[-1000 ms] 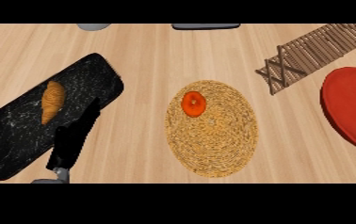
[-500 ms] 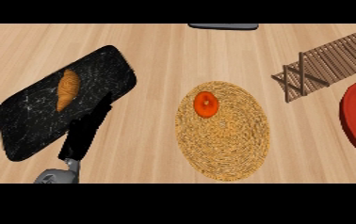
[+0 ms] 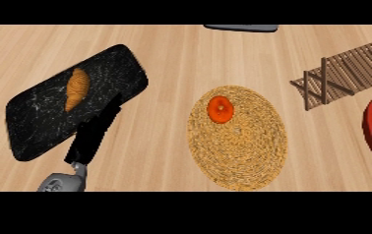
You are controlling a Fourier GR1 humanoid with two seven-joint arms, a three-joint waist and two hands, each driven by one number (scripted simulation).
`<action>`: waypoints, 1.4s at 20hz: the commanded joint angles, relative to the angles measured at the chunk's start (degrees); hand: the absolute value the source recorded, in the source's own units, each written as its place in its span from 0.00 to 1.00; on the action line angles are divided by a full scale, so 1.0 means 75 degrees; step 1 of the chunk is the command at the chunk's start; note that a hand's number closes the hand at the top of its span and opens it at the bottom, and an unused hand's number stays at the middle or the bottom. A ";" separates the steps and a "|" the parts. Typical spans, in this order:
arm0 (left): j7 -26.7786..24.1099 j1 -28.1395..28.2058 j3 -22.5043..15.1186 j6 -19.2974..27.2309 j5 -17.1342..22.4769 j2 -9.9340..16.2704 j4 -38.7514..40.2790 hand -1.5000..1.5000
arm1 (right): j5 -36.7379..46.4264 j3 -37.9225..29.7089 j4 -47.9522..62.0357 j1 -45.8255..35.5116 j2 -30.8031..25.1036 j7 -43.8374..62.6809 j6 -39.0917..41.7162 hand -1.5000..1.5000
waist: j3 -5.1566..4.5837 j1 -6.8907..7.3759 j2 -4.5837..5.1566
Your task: Pick the bell pepper from the placemat and place it in the tiered shelf
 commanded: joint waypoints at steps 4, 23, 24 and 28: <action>-0.0017 0.0101 -0.0067 0.0006 -0.0053 -0.0085 -0.0066 0.50 | 0.0894 0.0706 0.0826 -0.1229 0.0864 0.0112 -0.0286 1.00 | 0.0000 0.0059 0.0025; -0.0070 -0.0184 0.0110 0.0065 -0.0134 -0.0074 0.0306 0.50 | -0.1725 -0.1789 0.3315 -0.2418 0.1624 0.1119 0.3245 0.00 | 0.0023 -0.0159 0.0068; -0.0049 -0.0099 0.0089 -0.0041 -0.0045 -0.0061 0.0120 0.50 | -0.1814 -0.1888 0.3310 -0.2402 0.1646 0.1215 0.2862 0.00 | 0.0023 -0.0078 0.0068; -0.0214 -0.0143 0.0212 -0.0012 -0.0062 -0.0004 0.0344 0.50 | -0.2459 -0.2554 0.3320 -0.2514 0.1251 0.1471 0.1851 0.00 | 0.0021 -0.0076 0.0111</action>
